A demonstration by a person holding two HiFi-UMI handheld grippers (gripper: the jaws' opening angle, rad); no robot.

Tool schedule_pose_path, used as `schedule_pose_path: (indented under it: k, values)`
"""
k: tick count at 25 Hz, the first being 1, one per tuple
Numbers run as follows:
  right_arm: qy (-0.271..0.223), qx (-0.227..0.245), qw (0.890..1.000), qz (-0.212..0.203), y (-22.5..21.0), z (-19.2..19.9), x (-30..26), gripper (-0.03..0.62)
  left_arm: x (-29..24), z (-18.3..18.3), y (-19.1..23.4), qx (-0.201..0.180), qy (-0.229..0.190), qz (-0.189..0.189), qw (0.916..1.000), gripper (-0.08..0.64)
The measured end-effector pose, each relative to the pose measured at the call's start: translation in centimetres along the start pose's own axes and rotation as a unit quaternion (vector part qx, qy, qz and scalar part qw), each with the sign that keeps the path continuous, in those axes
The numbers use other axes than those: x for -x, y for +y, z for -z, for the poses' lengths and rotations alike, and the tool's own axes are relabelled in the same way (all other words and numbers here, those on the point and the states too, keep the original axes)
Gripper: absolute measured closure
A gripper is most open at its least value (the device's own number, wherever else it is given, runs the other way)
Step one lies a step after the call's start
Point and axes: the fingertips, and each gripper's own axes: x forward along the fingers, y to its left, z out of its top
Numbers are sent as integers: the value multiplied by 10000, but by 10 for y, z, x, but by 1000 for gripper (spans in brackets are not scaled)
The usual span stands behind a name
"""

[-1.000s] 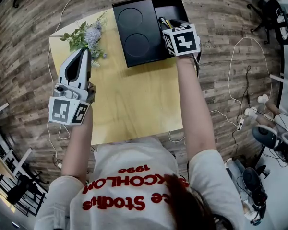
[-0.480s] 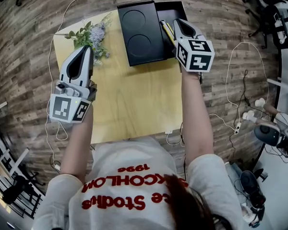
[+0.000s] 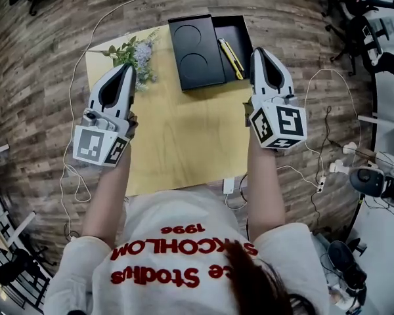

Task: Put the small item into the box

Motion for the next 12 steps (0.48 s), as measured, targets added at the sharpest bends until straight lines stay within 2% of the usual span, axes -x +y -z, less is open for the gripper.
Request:
schedule_pose_path:
  k: [4, 12]
  values:
    - [-245, 47, 9997, 35, 7, -24, 37, 587, 8, -18, -16, -54, -110, 28, 9999, 552]
    - [-446, 88, 9989, -107, 38, -44, 81, 588, 34, -39, -17, -179, -235, -59, 9995, 552]
